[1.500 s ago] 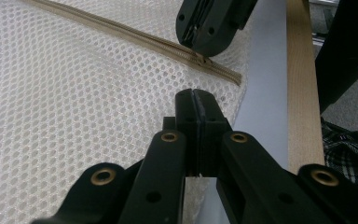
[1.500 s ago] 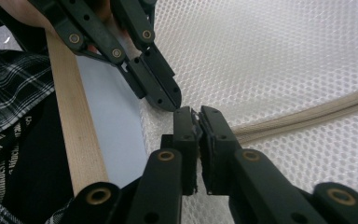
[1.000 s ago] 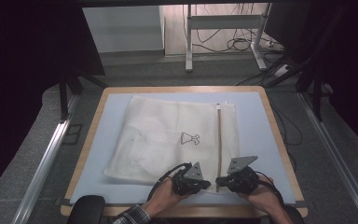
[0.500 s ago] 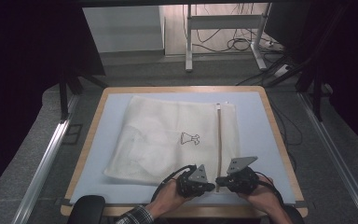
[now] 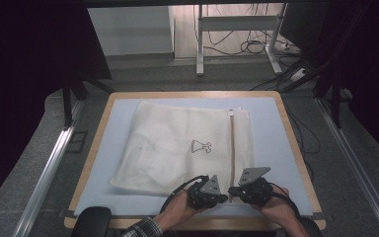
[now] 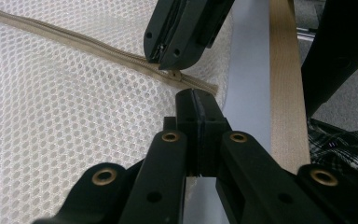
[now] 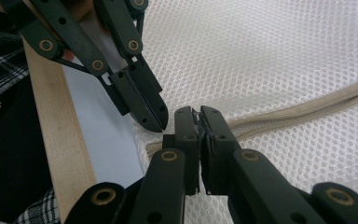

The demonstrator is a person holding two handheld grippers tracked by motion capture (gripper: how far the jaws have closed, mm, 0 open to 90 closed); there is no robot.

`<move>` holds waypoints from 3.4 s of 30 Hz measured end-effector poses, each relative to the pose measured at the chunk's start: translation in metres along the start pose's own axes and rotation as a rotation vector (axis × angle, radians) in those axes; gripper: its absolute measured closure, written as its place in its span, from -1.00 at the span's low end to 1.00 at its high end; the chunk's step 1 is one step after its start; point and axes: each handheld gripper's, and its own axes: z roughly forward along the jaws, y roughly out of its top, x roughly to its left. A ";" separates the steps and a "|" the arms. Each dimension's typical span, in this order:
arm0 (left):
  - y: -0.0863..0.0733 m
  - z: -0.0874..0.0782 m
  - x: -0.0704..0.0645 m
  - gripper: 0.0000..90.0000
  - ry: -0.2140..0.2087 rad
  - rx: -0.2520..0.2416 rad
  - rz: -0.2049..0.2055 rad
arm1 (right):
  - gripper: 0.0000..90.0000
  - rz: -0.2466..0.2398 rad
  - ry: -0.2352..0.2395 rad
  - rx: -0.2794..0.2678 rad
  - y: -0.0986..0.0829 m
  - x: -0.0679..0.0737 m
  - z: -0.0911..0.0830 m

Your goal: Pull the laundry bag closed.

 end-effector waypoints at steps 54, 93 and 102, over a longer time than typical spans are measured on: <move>0.000 0.000 0.000 1.00 0.001 -0.003 0.005 | 0.91 -0.011 -0.168 0.010 0.011 -0.025 0.006; -0.001 0.000 -0.001 1.00 0.001 -0.012 -0.004 | 0.91 -0.023 -0.260 0.029 0.023 -0.059 0.013; -0.001 0.001 -0.001 1.00 0.000 -0.013 -0.007 | 0.91 -0.027 -0.272 0.038 0.025 -0.066 0.015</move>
